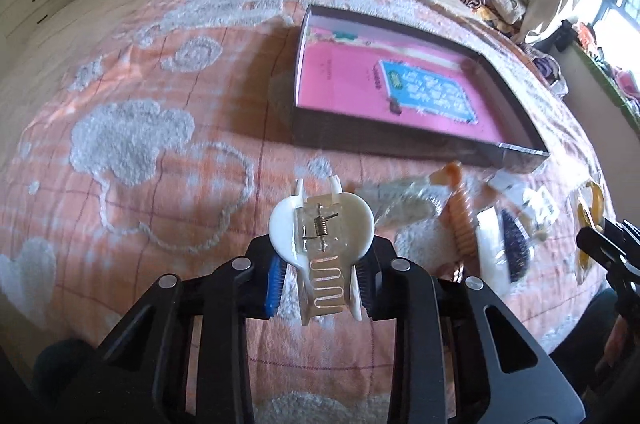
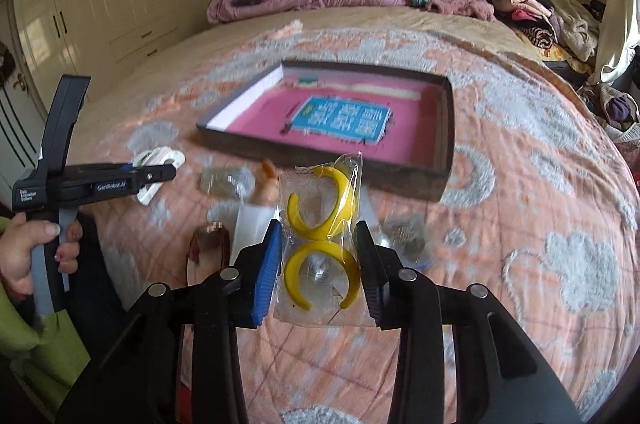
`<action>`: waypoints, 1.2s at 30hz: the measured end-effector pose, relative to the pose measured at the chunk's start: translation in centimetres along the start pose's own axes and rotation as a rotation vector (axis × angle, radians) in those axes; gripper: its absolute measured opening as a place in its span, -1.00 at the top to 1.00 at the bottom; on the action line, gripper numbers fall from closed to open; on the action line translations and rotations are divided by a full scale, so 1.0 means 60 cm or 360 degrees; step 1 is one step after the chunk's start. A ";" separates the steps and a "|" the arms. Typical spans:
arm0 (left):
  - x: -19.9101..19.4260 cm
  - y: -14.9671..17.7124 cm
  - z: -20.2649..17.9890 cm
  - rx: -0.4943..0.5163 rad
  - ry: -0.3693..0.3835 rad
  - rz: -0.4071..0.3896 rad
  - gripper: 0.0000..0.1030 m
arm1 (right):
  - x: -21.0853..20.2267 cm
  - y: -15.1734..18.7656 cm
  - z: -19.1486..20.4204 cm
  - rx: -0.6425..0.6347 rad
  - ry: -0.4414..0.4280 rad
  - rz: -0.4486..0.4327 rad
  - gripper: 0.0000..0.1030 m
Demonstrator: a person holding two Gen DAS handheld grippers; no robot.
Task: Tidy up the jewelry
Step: 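Carry the claw clip and earrings into the box and open both tools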
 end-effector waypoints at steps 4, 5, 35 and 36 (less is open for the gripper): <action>-0.004 -0.029 -0.004 0.0009 0.0015 -0.0026 0.58 | -0.002 -0.030 -0.010 0.0018 -0.0005 -0.0060 0.35; -0.003 -0.036 -0.005 0.0009 0.0018 -0.0030 0.58 | -0.002 -0.036 -0.013 0.0026 -0.0006 -0.0070 0.36; 0.185 -0.159 -0.062 0.0121 0.0064 0.0030 0.58 | 0.203 -0.113 -0.138 0.0188 0.0181 0.0075 0.38; 0.191 -0.157 -0.061 0.0122 0.0062 0.0040 0.58 | 0.217 -0.107 -0.140 0.0189 0.0188 0.0107 0.38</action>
Point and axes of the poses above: each gripper's, at about its wrist camera, not at the fingertips, and x roughly the way its jaws point, z to its left, y to its underside, the point moved 3 cm from there along x, roughly the way its jaws point, and after that the axes turned 12 degrees about -z, right-handed, at the moved point
